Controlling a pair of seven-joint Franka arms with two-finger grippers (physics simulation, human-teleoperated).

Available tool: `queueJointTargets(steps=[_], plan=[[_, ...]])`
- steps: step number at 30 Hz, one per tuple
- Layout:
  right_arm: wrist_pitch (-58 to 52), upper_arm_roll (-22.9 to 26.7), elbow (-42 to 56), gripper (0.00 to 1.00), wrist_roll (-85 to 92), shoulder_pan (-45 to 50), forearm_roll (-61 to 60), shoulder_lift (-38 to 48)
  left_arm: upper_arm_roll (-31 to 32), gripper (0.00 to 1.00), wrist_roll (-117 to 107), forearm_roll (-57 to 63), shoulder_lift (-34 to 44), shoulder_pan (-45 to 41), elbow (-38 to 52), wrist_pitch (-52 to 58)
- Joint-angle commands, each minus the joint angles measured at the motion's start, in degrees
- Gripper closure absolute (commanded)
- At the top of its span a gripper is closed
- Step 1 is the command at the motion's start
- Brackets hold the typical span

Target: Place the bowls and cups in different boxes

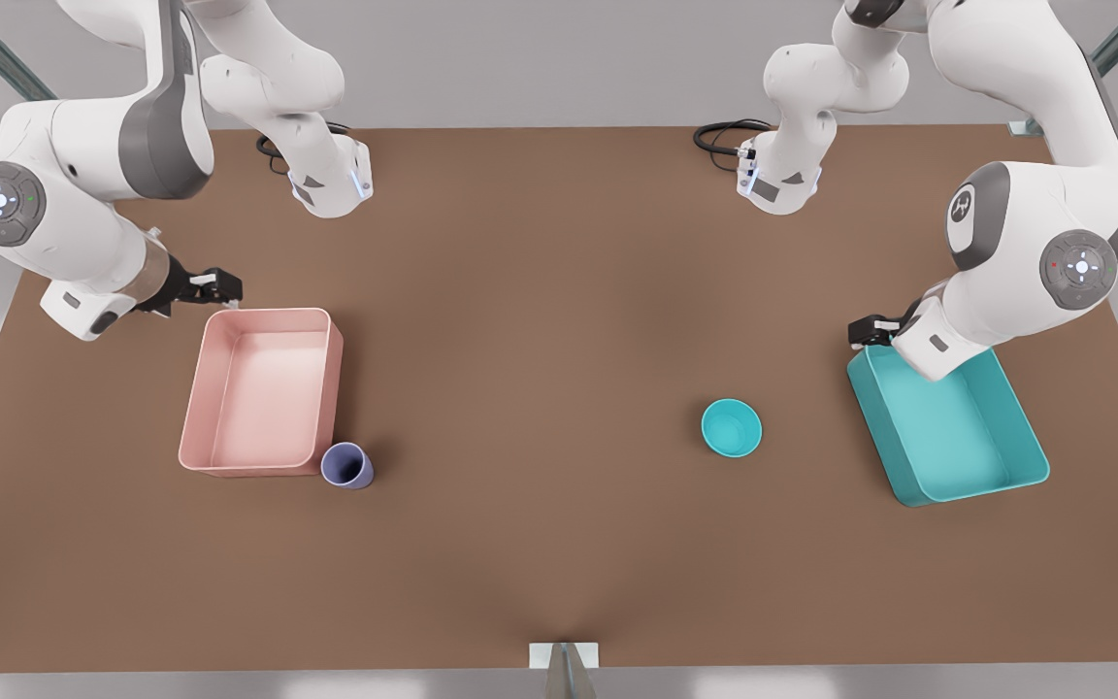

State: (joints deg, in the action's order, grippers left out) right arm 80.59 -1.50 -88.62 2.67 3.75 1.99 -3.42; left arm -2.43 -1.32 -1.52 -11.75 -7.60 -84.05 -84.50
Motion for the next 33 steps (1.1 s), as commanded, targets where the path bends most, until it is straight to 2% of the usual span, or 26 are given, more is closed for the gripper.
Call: queueJointTargets(steps=[1,2,3,4,7,8,9,14,22,23,24,25,26,29,33], plan=[[-0.3,0.0,0.0,0.0,1.5,-0.4,-0.1,-0.2,0.1,0.0,0.4,0.0,0.1,-0.1,0.0,0.1],[-0.1,-0.2,0.6,0.0,0.8,-0.1,-0.2,-1.4,0.0,0.0,0.4,0.0,-0.1,-0.1,0.0,-0.2],[0.4,-0.3,6.7,0.0,0.6,2.6,-1.5,-9.2,0.0,0.0,0.2,-0.1,-4.3,-1.9,0.0,-2.8],[3.6,-0.3,8.5,0.0,0.8,2.7,-3.4,-13.5,0.0,0.0,0.1,-1.9,-8.6,-2.4,0.0,-8.8],[19.9,-0.2,8.6,0.0,0.8,5.7,-2.3,-22.2,0.1,0.0,1.5,-11.3,-19.4,-2.6,0.0,-22.5],[21.5,-0.2,8.7,0.0,0.6,5.7,-2.3,-23.1,0.1,0.0,4.4,-12.5,-20.7,-2.5,0.0,-23.0],[24.8,-0.2,8.6,0.0,0.4,5.7,-2.5,-25.0,0.1,0.0,11.4,-14.0,-24.5,-1.5,-0.1,-28.2],[32.0,-0.3,9.3,0.0,-4.1,8.7,-2.5,-33.6,0.1,0.0,17.6,-18.3,-26.0,-1.4,-5.5,-31.5],[38.0,-0.3,6.4,0.0,-3.4,9.2,0.7,-34.2,0.1,0.0,20.5,-18.4,-29.2,-1.2,-7.4,-31.1],[38.0,-0.3,6.1,0.0,-3.4,9.3,0.7,-34.6,0.1,0.18,20.4,-18.5,-29.3,-1.3,-7.4,-30.9],[38.2,-0.4,6.1,0.0,-3.4,9.1,0.7,-34.8,0.1,0.44,20.6,-18.5,-29.6,-1.4,-7.4,-30.5],[38.8,-0.4,6.2,0.0,-3.4,8.9,0.7,-35.1,0.2,0.65,20.5,-18.5,-29.6,-1.5,-7.4,-30.0],[38.9,-0.4,6.2,0.0,-3.4,8.9,0.6,-35.6,0.2,0.77,20.1,-18.5,-29.6,-1.5,-7.4,-29.1],[40.5,-0.6,6.2,0.0,-3.4,9.0,0.2,-37.1,0.2,0.79,20.2,-18.5,-29.7,-1.4,-7.0,-29.0],[40.9,-0.6,5.7,0.0,-3.4,8.9,0.2,-37.8,-1.5,0.79,20.5,-17.9,-28.5,-1.2,-5.0,-23.9]])
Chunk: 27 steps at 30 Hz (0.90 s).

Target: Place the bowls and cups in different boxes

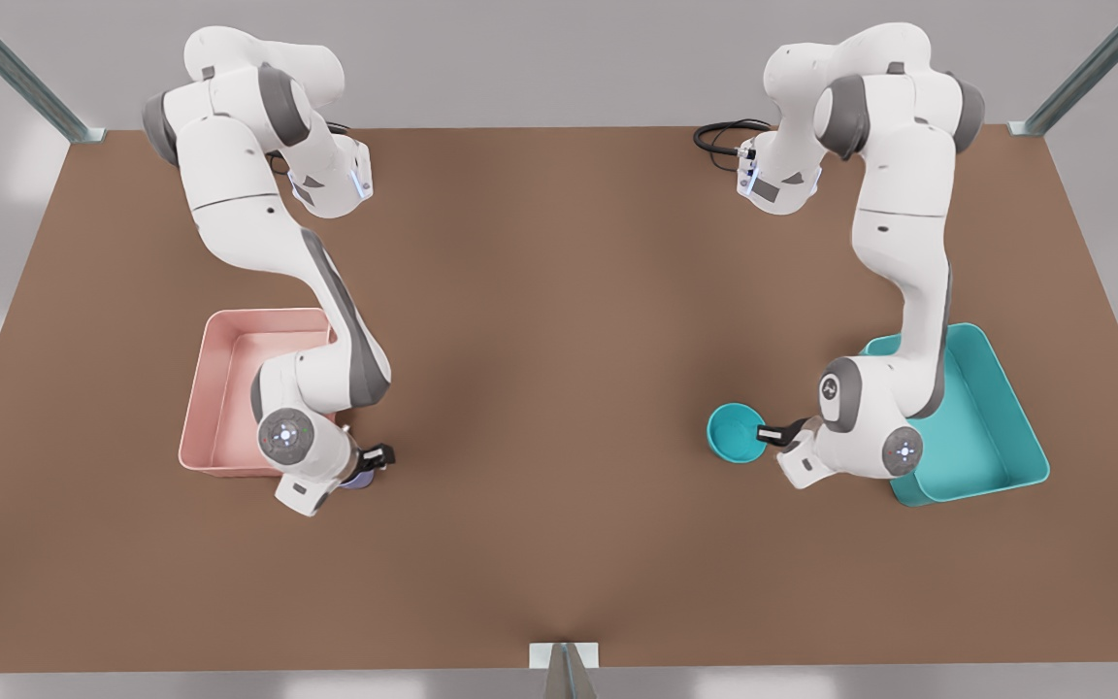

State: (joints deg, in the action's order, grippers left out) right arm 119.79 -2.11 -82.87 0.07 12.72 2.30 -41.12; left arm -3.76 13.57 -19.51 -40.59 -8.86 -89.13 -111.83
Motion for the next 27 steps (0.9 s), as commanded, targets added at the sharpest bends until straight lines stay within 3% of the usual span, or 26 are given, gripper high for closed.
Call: queueJointTargets(steps=[1,5,7,11,15,18,20,21,22,23,25,27], plan=[[1.7,0.0,-0.7,0.0,-0.8,-0.1,-0.1,-0.1,-2.1,0.79,5.6,0.3,0.4,0.1,2.2,7.0],[1.7,0.1,-2.2,0.0,-0.8,0.2,-0.1,0.2,-17.1,0.79,5.2,3.3,9.8,0.2,4.1,16.5],[1.7,0.0,-2.6,0.0,-0.8,0.2,-0.1,0.3,-21.7,0.79,5.6,6.8,12.2,2.2,3.5,16.6],[1.7,0.1,-2.8,0.0,-0.8,0.3,0.0,0.2,-22.7,0.79,8.4,9.1,12.8,11.0,1.5,15.1],[1.7,0.0,-4.5,0.0,-0.8,0.3,-0.2,-0.1,-22.7,0.79,8.4,9.0,9.3,11.1,-5.9,-0.4],[1.6,0.0,-5.5,0.0,-0.8,0.3,-0.2,0.0,-20.9,0.79,8.6,8.2,4.1,12.0,-5.9,-3.2],[1.6,0.0,-5.5,0.14,-0.8,0.4,-0.2,0.0,-20.1,0.79,9.3,7.4,2.1,12.3,-5.9,-4.6],[1.6,0.0,-5.4,0.3,-0.9,0.6,-0.2,0.1,-19.9,0.79,9.4,7.4,1.7,12.3,-5.9,-4.7],[1.3,0.1,-5.4,0.46,-1.2,0.7,-0.2,0.1,-19.5,0.71,9.4,7.4,1.7,12.3,-5.9,-4.5],[1.0,0.1,-5.3,0.57,-1.7,1.3,-0.2,0.4,-19.2,0.0,10.0,7.3,1.7,12.3,-5.8,-4.3],[0.8,0.0,-5.1,0.79,-1.0,1.2,-0.2,0.6,-19.7,0.0,10.2,7.6,4.5,12.5,-5.4,-2.1],[0.7,0.0,-4.8,0.79,-1.0,0.8,-0.1,1.0,-22.2,0.0,9.9,10.5,10.5,12.2,-5.2,3.5]])
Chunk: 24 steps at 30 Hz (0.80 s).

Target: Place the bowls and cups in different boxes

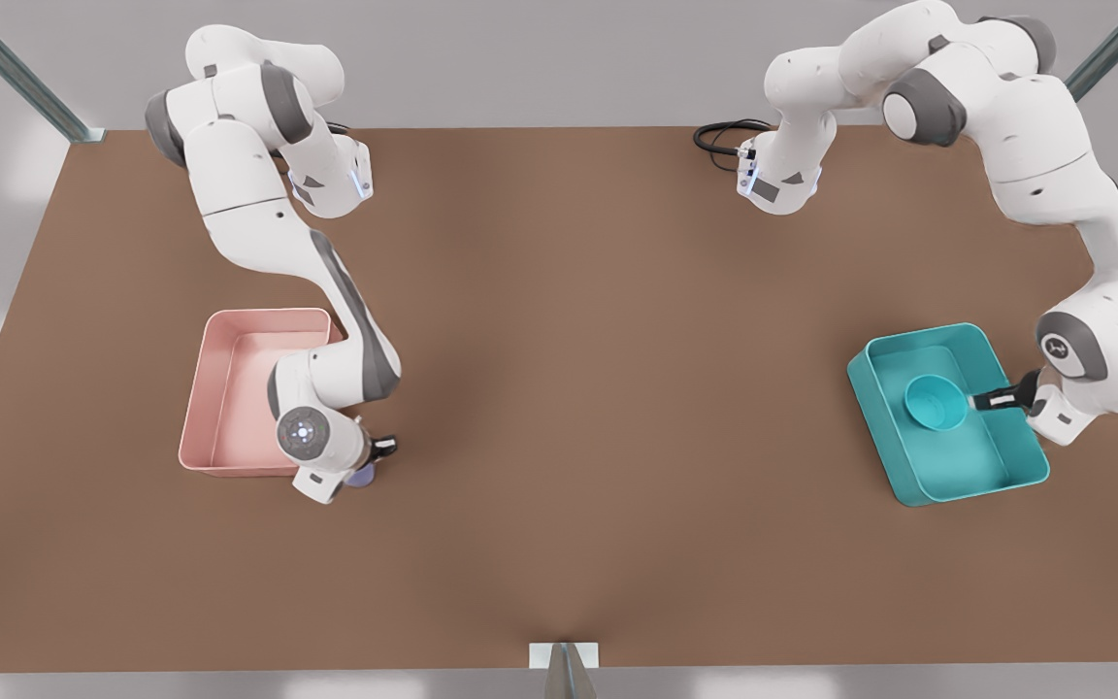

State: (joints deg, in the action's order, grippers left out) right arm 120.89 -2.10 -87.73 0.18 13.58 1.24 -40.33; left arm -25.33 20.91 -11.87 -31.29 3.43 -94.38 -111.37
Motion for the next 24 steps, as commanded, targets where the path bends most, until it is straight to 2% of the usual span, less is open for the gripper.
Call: queueJointTargets(steps=[1,3,4,5,8,10,14,18,24], plan=[[-0.4,0.0,0.2,0.79,-0.9,-0.1,1.0,0.5,-0.6,0.0,1.5,5.4,4.2,-0.2,0.3,6.4],[-1.3,-0.1,-0.1,0.79,4.1,-1.0,0.7,3.9,-0.1,0.0,1.4,6.5,11.1,-3.0,1.7,13.7],[-4.4,0.0,-0.3,0.79,6.4,-1.1,0.7,8.4,3.7,0.0,-6.3,6.7,15.6,-5.2,2.9,18.9],[-8.5,0.1,-0.3,0.79,9.6,-2.2,0.7,12.0,7.9,0.0,-13.2,6.8,15.8,-5.4,8.7,26.5],[-20.8,0.2,-2.5,0.79,12.6,-6.7,0.7,22.0,22.9,0.0,-20.2,12.9,17.9,-6.6,16.3,33.1],[-20.6,0.5,-8.2,0.79,12.9,-10.3,0.8,25.7,23.2,0.0,-20.2,12.9,20.9,-8.4,16.6,33.4],[-8.3,0.6,-14.9,0.79,12.8,-14.5,1.5,21.9,23.5,0.0,-20.6,15.9,18.8,-12.1,18.4,33.4],[2.2,0.5,-15.1,0.79,12.7,-14.1,0.8,14.1,25.9,0.0,-20.8,14.5,18.8,-12.7,18.2,33.7],[4.4,0.5,-15.2,0.79,12.1,-14.1,0.8,10.7,25.9,0.0,-21.0,14.2,18.7,-12.2,17.8,33.9]])
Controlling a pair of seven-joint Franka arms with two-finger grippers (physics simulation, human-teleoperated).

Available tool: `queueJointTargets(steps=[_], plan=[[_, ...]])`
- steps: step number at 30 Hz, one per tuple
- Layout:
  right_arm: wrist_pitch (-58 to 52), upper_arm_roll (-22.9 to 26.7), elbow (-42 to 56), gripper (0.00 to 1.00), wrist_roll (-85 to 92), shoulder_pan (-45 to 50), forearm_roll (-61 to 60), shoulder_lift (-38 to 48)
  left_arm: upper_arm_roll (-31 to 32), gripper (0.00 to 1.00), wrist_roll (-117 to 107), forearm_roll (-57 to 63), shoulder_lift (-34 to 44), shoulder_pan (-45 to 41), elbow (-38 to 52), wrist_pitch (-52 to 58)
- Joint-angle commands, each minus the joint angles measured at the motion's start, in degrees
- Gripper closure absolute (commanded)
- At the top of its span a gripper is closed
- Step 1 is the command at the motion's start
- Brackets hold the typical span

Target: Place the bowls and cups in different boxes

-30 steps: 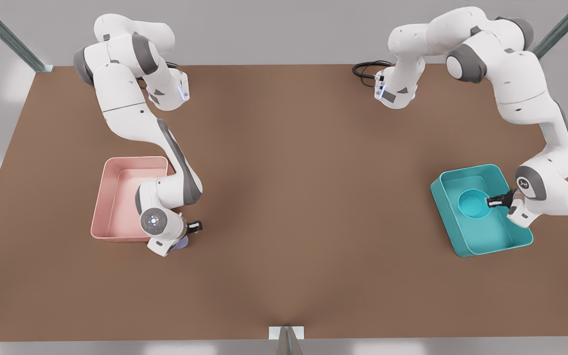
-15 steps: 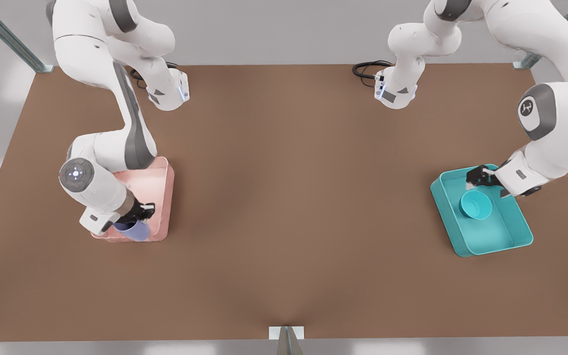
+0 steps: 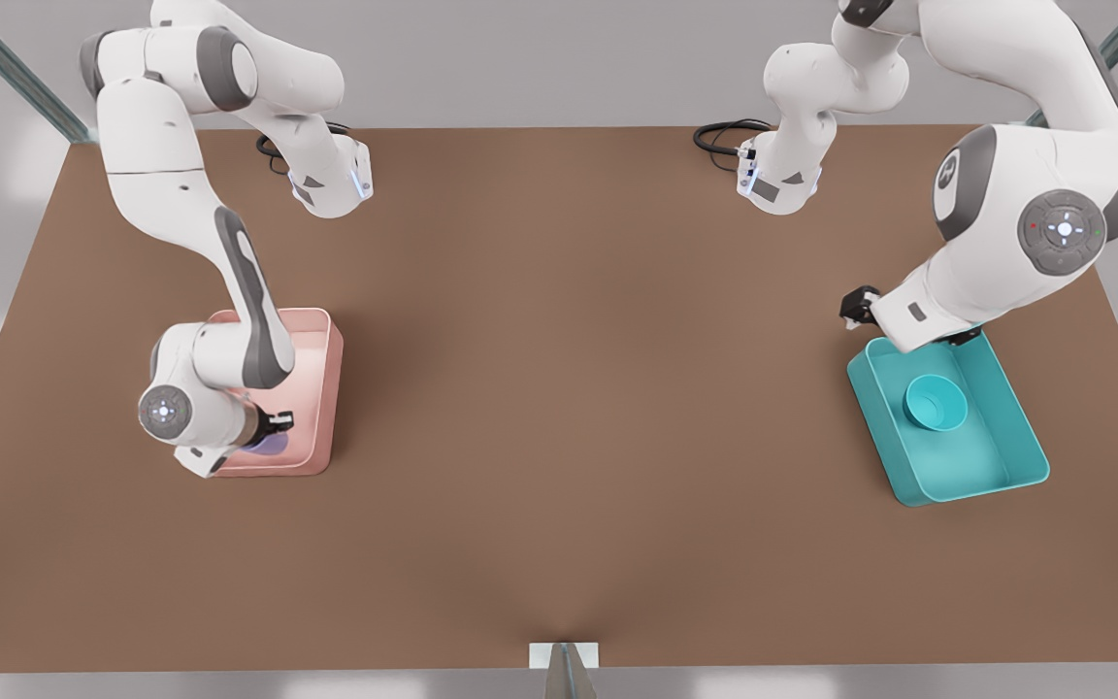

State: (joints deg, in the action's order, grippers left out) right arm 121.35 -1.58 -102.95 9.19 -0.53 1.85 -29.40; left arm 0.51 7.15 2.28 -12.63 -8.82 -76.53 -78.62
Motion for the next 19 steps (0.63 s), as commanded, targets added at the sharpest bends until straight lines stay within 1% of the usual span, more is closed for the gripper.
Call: queueJointTargets(steps=[1,2,5,6,8,9,12,13,15,19], plan=[[3.9,0.0,0.1,0.38,3.1,0.0,0.2,-0.2,0.0,0.0,-7.2,0.1,0.1,0.0,0.0,1.2],[3.8,0.0,0.3,0.0,3.2,0.0,0.2,-0.4,0.0,0.0,-7.1,0.1,0.1,0.0,0.0,1.2],[2.1,-0.4,0.7,0.0,3.9,0.1,0.4,0.7,0.0,0.0,-7.2,0.0,-0.2,0.0,-0.1,1.2],[-0.6,-0.5,0.7,0.0,3.8,0.4,0.4,3.6,0.0,0.0,-7.2,0.1,-0.2,0.0,-0.1,1.2],[-11.0,-2.6,1.0,0.0,3.7,0.8,0.2,12.3,0.0,0.0,-7.2,0.1,-0.2,0.0,-0.1,1.2],[-14.0,-3.2,1.2,0.0,3.4,0.9,0.2,15.4,0.0,0.0,-7.2,0.1,-0.2,0.0,-0.1,1.2],[-21.9,-2.8,2.0,0.0,0.9,1.4,0.0,22.3,0.0,0.0,-7.2,0.1,-0.2,-0.1,-0.1,1.2],[-25.4,-2.4,3.0,0.0,1.1,1.1,0.4,23.7,0.0,0.0,-7.2,0.1,-0.2,0.0,-0.1,1.2],[-30.6,-2.3,9.1,0.0,1.4,1.1,0.1,24.0,0.0,0.0,-7.2,0.1,-0.2,0.0,-0.1,1.2],[-33.0,-1.6,12.2,0.0,0.9,0.9,0.1,24.0,0.0,0.0,-7.2,0.2,-0.2,0.0,-0.1,1.7]])
